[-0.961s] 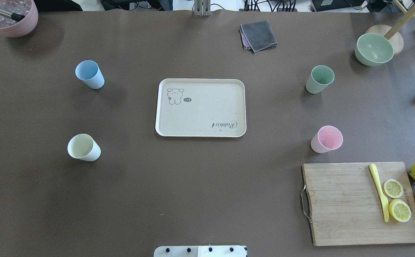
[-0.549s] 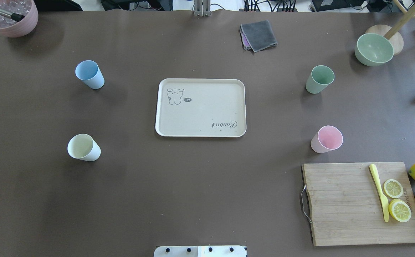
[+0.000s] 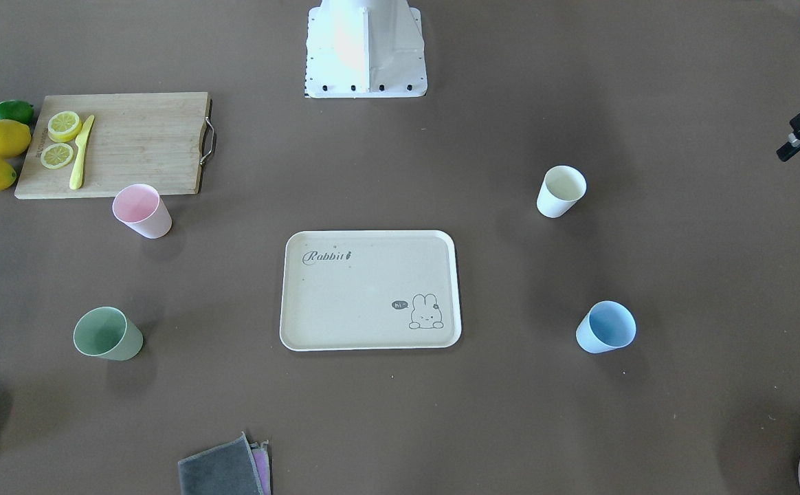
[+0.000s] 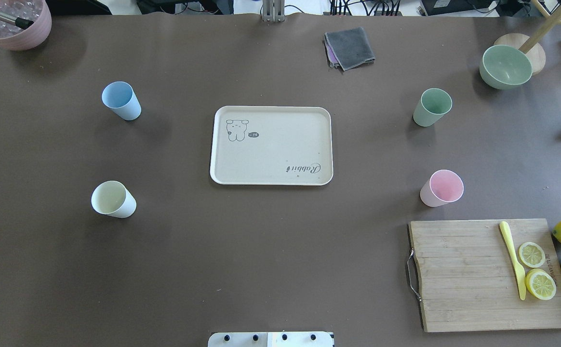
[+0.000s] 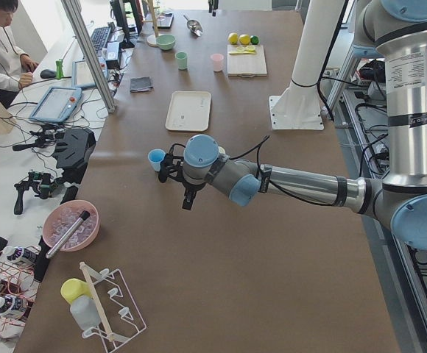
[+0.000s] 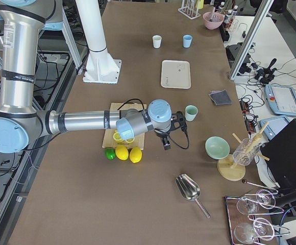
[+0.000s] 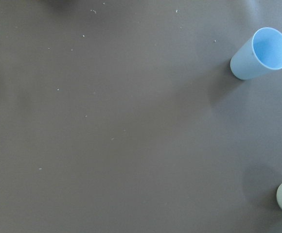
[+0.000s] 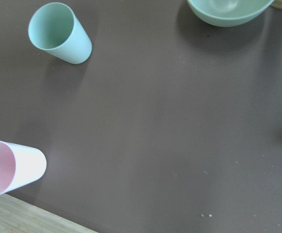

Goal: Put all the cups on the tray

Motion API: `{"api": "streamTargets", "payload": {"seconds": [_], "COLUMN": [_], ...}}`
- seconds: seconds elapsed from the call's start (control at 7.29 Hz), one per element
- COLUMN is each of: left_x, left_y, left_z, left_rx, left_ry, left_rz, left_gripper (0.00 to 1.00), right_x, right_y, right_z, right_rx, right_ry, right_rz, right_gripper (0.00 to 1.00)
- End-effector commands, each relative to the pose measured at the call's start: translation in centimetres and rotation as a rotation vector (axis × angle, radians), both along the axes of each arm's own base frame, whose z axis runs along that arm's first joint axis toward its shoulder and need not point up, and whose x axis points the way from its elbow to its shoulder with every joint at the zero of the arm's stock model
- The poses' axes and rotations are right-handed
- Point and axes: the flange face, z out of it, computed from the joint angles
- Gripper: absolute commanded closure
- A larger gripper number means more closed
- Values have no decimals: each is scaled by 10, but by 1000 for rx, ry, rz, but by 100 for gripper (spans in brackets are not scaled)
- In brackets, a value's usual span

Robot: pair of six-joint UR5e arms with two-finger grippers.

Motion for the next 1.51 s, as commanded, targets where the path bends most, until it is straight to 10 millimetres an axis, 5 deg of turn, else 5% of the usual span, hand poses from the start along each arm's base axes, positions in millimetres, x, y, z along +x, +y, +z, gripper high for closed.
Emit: {"api": "streamTargets", "payload": {"seconds": [0.0, 0.27, 0.41, 0.82, 0.96, 1.37], "left_x": [63, 127, 141, 194, 204, 238], "left_y": [11, 19, 18, 16, 19, 32], "left_z": [-42, -72, -82, -112, -116, -101], "left_rx": [-109, -145, -156, -188, -196, -195], "left_ry": [47, 48, 65, 77, 79, 31], "left_rz": [-34, -21, -12, -2, 2, 34], "left_gripper": [2, 2, 2, 2, 2, 3], "right_x": [-67, -154, -184, -223, -222, -226], "right_y": [12, 12, 19, -4, -3, 2], "right_z": [-58, -87, -89, -70, -65, -57], "right_rx": [-79, -96, -112, -134, -138, -153], "right_ry": [-2, 44, 64, 96, 102, 112], "right_rz": [14, -5, -15, -40, -45, -54], "right_gripper": [0, 1, 2, 9, 12, 28]}}
